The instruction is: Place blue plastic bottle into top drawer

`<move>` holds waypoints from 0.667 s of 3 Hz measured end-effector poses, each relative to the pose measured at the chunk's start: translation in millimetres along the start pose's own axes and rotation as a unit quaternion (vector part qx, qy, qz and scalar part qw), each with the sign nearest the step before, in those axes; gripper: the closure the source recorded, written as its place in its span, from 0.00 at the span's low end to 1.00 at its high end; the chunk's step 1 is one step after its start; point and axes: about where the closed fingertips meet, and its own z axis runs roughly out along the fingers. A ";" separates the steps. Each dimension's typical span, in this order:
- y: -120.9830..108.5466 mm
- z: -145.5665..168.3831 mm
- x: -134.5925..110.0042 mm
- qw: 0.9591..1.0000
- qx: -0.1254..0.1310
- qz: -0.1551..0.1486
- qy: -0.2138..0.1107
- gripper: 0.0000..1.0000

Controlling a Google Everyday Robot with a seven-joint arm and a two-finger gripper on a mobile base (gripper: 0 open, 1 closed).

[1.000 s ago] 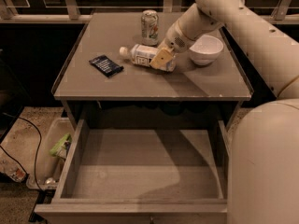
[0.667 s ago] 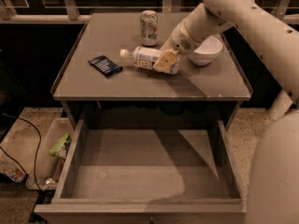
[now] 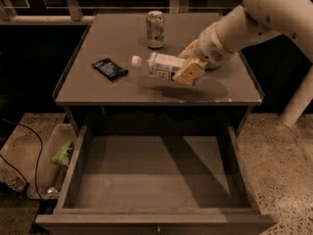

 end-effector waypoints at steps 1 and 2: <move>28.4 -24.3 18.9 1.000 0.010 -0.012 -0.010 1.00; 87.9 -34.0 78.7 1.000 0.016 0.005 -0.012 1.00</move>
Offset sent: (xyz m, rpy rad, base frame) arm -0.1080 -0.0737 -0.0318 0.0083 -0.0660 -0.0213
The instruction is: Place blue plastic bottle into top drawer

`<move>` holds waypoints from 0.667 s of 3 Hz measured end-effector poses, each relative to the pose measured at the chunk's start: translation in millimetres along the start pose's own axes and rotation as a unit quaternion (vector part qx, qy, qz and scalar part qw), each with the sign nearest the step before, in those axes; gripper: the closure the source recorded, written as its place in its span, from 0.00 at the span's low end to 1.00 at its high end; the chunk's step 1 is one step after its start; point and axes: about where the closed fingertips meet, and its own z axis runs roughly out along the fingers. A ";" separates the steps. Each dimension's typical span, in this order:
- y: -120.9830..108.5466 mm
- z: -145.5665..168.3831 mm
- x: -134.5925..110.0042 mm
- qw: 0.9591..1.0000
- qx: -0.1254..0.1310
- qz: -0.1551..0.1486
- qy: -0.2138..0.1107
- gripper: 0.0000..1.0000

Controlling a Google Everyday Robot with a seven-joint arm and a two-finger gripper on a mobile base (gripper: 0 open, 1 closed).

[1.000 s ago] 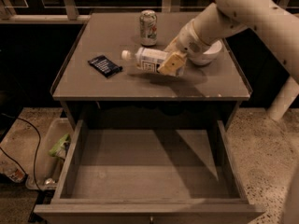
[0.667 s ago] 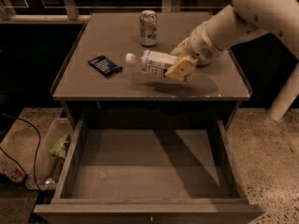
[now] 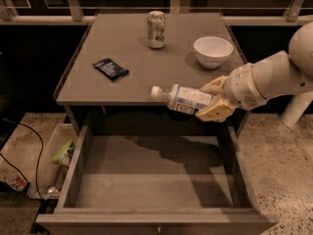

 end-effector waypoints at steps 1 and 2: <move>0.6 2.6 0.6 1.000 -0.002 0.001 0.000 1.00; 27.8 21.8 9.9 1.000 -0.026 0.012 0.002 1.00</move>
Offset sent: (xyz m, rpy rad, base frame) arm -0.0609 0.0360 -0.0773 0.0266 0.1530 0.0402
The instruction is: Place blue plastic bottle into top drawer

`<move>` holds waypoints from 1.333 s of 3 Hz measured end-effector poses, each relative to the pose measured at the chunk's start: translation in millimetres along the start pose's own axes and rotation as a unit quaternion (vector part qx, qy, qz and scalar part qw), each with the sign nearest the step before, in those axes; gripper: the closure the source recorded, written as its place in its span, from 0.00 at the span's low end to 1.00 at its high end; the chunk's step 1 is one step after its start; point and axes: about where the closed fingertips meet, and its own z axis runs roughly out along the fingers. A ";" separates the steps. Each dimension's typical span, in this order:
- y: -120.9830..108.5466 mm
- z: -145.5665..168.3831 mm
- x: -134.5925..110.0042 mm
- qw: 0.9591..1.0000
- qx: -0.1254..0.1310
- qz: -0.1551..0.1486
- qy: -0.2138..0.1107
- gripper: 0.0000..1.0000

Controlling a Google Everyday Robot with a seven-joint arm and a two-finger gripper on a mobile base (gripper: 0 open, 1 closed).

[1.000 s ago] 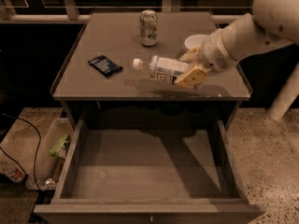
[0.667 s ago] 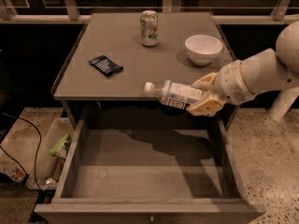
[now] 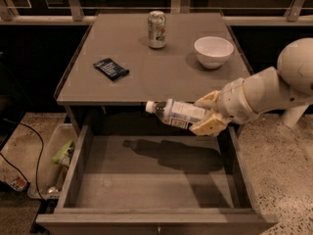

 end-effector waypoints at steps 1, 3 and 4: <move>45.7 26.8 13.6 0.999 -0.029 0.028 -0.011 1.00; 65.3 92.8 25.3 1.000 0.006 0.025 -0.004 1.00; 41.4 124.4 32.4 0.999 0.047 0.018 -0.007 1.00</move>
Offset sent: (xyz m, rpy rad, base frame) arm -0.0644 0.0577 -0.1036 0.0136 0.0371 -0.0594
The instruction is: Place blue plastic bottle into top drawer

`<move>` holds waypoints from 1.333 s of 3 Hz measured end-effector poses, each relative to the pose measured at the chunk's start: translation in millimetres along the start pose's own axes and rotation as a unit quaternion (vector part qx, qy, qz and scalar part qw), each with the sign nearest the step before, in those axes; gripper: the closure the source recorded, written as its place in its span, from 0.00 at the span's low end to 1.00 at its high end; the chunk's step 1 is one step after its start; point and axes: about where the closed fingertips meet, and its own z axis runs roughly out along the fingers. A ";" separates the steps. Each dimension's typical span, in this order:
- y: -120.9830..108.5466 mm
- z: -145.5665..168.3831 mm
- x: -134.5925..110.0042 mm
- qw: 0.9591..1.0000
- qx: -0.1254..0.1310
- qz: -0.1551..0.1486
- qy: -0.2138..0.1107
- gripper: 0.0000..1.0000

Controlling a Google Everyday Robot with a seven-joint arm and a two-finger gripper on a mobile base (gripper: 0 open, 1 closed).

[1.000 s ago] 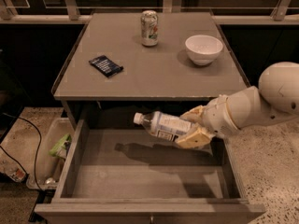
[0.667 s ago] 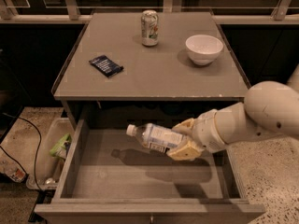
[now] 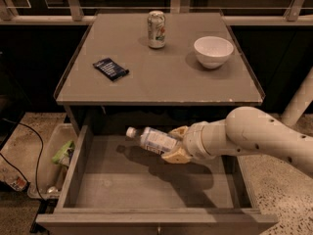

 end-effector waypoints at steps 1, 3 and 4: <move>-19.8 23.8 16.4 1.000 0.005 -0.005 -0.014 1.00; -12.6 51.6 47.1 0.993 -0.100 -0.048 -0.033 1.00; -0.2 44.8 51.6 0.988 -0.132 -0.065 -0.044 1.00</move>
Offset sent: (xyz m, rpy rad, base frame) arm 0.0256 -0.0074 -0.0840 0.0502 0.0880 0.2842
